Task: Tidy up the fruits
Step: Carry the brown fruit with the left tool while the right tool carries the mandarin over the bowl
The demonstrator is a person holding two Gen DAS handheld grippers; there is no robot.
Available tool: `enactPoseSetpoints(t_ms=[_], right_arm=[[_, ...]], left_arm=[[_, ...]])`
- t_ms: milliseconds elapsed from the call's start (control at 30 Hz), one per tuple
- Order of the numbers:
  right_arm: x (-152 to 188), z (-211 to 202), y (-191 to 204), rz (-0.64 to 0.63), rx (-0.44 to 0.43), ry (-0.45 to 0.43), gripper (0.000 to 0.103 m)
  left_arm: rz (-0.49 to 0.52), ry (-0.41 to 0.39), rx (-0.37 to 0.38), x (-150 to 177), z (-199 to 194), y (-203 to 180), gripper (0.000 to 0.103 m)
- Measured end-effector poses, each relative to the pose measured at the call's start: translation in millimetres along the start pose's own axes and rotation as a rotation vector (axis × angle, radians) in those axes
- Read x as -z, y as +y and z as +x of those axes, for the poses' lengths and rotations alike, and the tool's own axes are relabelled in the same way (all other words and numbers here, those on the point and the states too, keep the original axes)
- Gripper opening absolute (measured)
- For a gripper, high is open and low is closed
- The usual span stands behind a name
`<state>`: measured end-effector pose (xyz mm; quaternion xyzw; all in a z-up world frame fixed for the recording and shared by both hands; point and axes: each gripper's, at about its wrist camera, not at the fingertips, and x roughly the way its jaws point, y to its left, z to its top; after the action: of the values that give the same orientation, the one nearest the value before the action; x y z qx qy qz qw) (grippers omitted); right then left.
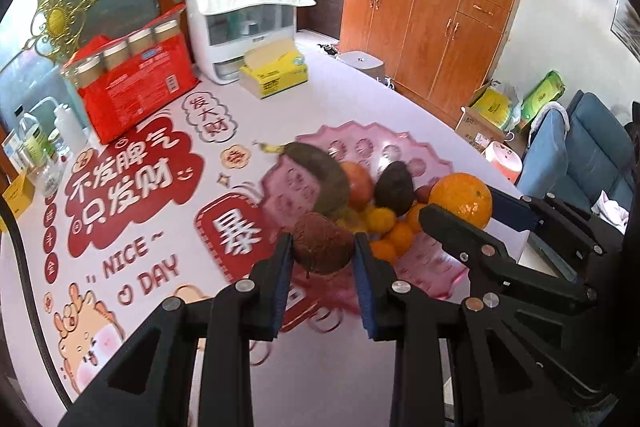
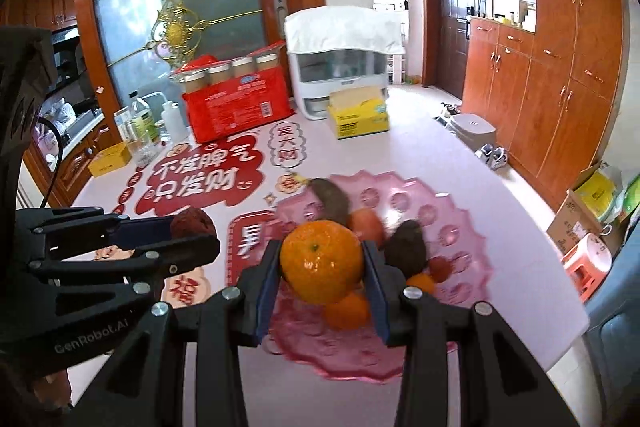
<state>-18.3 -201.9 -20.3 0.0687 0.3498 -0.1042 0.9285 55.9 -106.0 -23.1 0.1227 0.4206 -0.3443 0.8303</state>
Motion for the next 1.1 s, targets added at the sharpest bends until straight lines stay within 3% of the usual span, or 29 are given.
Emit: enactPoseSetpoints(t_ms=[333, 533, 1100], right_arm=[[-11.4, 15.5, -66.6, -0.052, 0.047, 0.038, 0.04], [-12.3, 31.7, -96.5, -0.078, 0.041, 0.069, 0.04], [-4.0, 76.1, -112.1, -0.164, -0.016, 0.166, 0.04]], left_arm=[[-0.043, 0.005, -0.008, -29.4, 47.1, -52.7, 0.028], [-0.078, 0.023, -0.051, -33.8, 74.2, -67.2, 0.028], [-0.208, 0.113, -0.185, -18.4, 121.4, -58.7, 0.028]])
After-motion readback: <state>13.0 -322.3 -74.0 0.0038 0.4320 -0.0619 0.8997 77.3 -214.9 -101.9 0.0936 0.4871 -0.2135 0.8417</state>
